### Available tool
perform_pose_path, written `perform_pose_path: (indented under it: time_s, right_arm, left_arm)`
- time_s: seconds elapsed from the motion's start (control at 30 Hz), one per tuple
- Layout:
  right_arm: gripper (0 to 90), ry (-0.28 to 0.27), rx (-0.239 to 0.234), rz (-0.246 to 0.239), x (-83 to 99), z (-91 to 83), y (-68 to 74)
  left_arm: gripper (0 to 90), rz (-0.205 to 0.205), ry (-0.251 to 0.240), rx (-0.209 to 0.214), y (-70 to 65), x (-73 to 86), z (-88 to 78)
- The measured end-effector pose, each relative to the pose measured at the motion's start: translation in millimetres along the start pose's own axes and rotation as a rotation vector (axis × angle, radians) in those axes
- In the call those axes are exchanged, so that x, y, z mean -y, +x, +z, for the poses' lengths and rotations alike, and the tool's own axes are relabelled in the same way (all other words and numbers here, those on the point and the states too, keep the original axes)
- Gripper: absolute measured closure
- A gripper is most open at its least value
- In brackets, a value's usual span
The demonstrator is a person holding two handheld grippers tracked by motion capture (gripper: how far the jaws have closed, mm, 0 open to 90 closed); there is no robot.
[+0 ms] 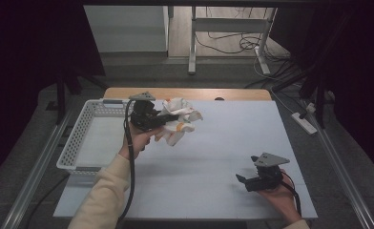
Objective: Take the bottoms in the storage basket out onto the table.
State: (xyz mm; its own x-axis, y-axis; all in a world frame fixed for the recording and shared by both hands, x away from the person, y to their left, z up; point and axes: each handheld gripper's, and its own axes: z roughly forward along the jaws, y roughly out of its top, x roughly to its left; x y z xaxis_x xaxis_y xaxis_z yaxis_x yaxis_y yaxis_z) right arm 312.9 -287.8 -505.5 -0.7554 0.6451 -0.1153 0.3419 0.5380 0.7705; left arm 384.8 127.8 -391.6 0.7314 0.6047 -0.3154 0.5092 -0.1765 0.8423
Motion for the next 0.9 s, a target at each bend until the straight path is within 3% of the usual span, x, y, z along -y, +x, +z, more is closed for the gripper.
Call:
perform_pose_path:
  time_s: [0.33, 0.47, 0.9]
  right_arm:
    - [8.1, 0.002, 0.000, 0.004, 0.1, 0.1, -0.2]
    - [8.1, 0.007, -0.001, 0.003, 0.1, 0.7, -0.3]
    - [8.1, 0.005, 0.000, 0.004, 0.2, 0.4, -0.3]
  left_arm:
    - [79.2, -0.024, 0.022, -0.016, 8.0, 7.0, 16.0]
    - [79.1, -0.039, 0.027, -0.002, 10.3, 8.9, 21.3]
    - [79.0, -0.041, 0.059, -0.007, 11.5, 15.8, 34.7]
